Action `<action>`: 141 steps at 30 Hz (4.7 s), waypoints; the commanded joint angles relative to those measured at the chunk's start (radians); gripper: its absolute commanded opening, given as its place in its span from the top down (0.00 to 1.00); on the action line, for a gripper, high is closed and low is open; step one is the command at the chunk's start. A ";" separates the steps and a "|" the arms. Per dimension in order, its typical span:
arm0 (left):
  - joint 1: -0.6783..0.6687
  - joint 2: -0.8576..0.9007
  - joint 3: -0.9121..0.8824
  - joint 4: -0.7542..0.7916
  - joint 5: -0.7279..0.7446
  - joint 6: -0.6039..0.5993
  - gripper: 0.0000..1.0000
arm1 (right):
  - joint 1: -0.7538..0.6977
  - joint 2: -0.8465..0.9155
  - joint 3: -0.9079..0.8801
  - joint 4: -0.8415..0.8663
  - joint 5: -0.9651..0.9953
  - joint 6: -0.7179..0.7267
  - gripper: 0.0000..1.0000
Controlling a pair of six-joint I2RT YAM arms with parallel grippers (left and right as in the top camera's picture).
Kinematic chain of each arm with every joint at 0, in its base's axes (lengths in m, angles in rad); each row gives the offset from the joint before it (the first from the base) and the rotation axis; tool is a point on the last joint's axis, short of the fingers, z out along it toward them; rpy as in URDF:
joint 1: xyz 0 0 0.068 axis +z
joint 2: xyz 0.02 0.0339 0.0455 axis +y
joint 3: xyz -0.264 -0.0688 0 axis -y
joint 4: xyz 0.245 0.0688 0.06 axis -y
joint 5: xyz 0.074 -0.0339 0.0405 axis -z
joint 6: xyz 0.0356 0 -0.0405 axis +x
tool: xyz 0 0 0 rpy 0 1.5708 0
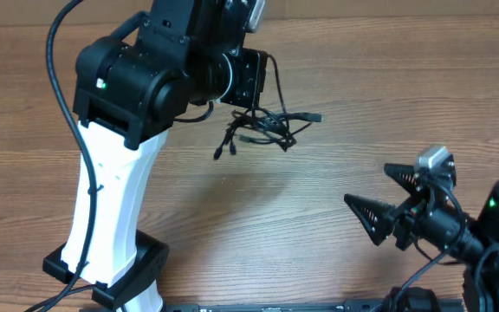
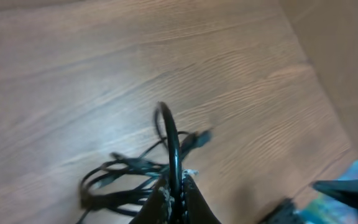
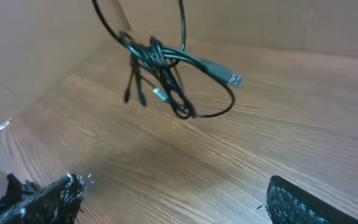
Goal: Untangle cables
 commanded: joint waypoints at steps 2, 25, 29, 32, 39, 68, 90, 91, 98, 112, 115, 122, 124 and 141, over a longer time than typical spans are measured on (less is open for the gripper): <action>-0.003 -0.004 0.051 0.006 0.067 -0.180 0.96 | -0.006 0.062 -0.001 0.011 -0.100 -0.007 0.08; -0.003 -0.004 0.056 0.072 0.462 -0.476 0.96 | 0.199 0.500 -0.001 0.149 -0.325 -0.329 0.14; -0.009 -0.004 0.056 0.080 0.489 -0.480 0.96 | 0.222 0.531 -0.001 0.222 -0.309 -0.314 0.18; -0.009 -0.004 0.056 0.080 0.489 -0.480 0.96 | 0.222 0.537 -0.001 0.247 -0.252 -0.314 0.11; -0.016 -0.004 0.056 0.097 0.492 -0.492 0.96 | 0.222 0.537 -0.001 0.309 -0.161 -0.313 0.96; 0.325 -0.153 0.287 0.110 0.499 -0.504 0.96 | 0.193 0.537 -0.001 0.324 0.812 0.580 0.96; 0.705 -0.266 0.287 -0.017 0.500 -0.261 0.71 | 0.194 0.536 0.002 0.320 0.572 0.385 0.96; 0.705 -0.266 0.287 -0.031 0.500 -0.231 0.67 | 0.194 0.534 0.005 0.328 0.514 0.356 0.96; 0.705 -0.259 0.273 -0.066 0.558 0.023 0.41 | 0.195 0.503 0.087 0.418 0.153 0.349 0.96; 0.638 -0.257 0.101 -0.066 0.772 0.316 0.22 | 0.196 0.420 0.347 0.432 0.034 0.610 0.96; 0.552 -0.257 0.005 -0.066 0.689 0.344 0.23 | 0.196 0.420 0.377 0.449 0.002 0.653 0.96; 0.351 -0.251 -0.238 -0.065 0.512 0.512 0.23 | 0.196 0.420 0.395 0.547 -0.145 0.798 0.96; 0.322 -0.248 -0.290 -0.063 0.510 0.580 0.23 | 0.196 0.420 0.395 0.578 -0.186 0.841 0.96; 0.270 -0.244 -0.595 0.084 0.521 0.680 0.73 | 0.198 0.421 0.395 0.764 -0.278 1.052 0.96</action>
